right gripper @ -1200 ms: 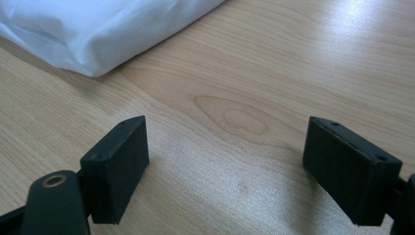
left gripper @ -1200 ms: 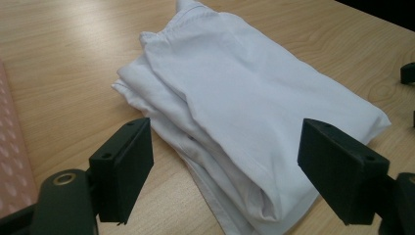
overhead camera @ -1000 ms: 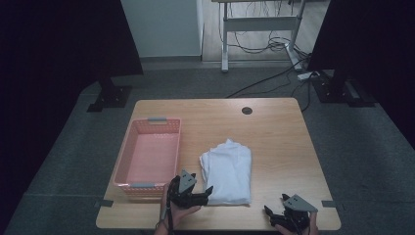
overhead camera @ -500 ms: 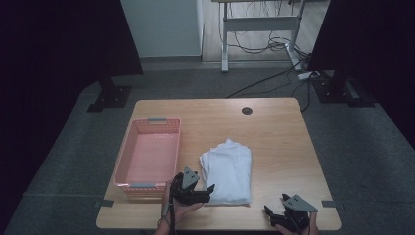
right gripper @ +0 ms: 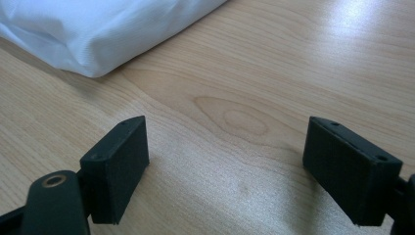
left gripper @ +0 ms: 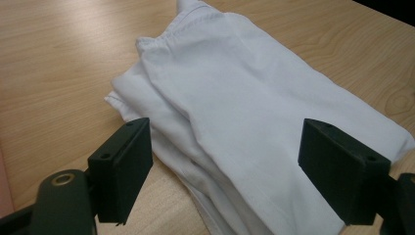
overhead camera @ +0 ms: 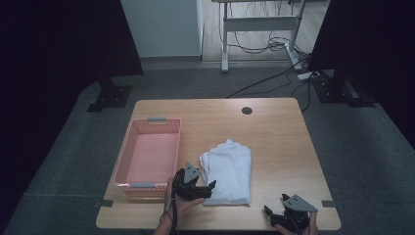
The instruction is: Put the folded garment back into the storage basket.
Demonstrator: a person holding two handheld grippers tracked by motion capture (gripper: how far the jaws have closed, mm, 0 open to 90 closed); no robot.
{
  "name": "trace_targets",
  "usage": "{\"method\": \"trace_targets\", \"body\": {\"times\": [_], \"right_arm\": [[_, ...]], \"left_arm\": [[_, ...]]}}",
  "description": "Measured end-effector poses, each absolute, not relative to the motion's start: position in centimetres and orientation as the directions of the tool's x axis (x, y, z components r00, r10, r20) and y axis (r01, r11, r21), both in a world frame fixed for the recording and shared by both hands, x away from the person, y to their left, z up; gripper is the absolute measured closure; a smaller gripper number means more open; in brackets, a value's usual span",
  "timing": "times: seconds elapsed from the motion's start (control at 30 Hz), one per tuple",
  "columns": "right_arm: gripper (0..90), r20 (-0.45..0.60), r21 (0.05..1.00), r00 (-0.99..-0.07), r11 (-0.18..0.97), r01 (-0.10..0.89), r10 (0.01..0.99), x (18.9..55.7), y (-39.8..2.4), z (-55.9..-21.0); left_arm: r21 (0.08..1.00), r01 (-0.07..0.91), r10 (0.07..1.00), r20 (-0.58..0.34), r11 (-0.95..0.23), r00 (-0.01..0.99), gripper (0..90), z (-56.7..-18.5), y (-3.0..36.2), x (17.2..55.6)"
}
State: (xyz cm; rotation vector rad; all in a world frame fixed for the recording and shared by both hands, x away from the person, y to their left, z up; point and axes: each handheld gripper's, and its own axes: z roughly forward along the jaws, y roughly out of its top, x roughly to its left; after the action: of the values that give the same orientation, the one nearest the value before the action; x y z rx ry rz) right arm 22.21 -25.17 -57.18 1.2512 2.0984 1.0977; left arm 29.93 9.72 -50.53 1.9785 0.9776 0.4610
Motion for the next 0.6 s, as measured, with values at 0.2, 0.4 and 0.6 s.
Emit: {"method": "trace_targets", "body": {"times": [0.2,0.4,0.6], "right_arm": [[17.2,0.013,0.817,-0.481,0.268,0.51,0.877,22.2,-25.2,-57.2],[17.2,0.012,0.817,-0.482,0.268,0.51,0.876,22.2,-25.2,-57.2],[17.2,0.013,0.818,-0.482,0.268,0.51,0.876,22.2,-25.2,-57.2]], "left_arm": [[0.822,0.462,0.781,-0.035,-0.332,0.624,19.9,-50.6,9.4,30.3],[0.819,0.466,0.785,-0.03,-0.335,0.618,19.9,-50.9,9.2,30.8],[0.821,0.458,0.79,-0.014,-0.34,0.613,19.8,-51.0,8.9,31.1]]}}
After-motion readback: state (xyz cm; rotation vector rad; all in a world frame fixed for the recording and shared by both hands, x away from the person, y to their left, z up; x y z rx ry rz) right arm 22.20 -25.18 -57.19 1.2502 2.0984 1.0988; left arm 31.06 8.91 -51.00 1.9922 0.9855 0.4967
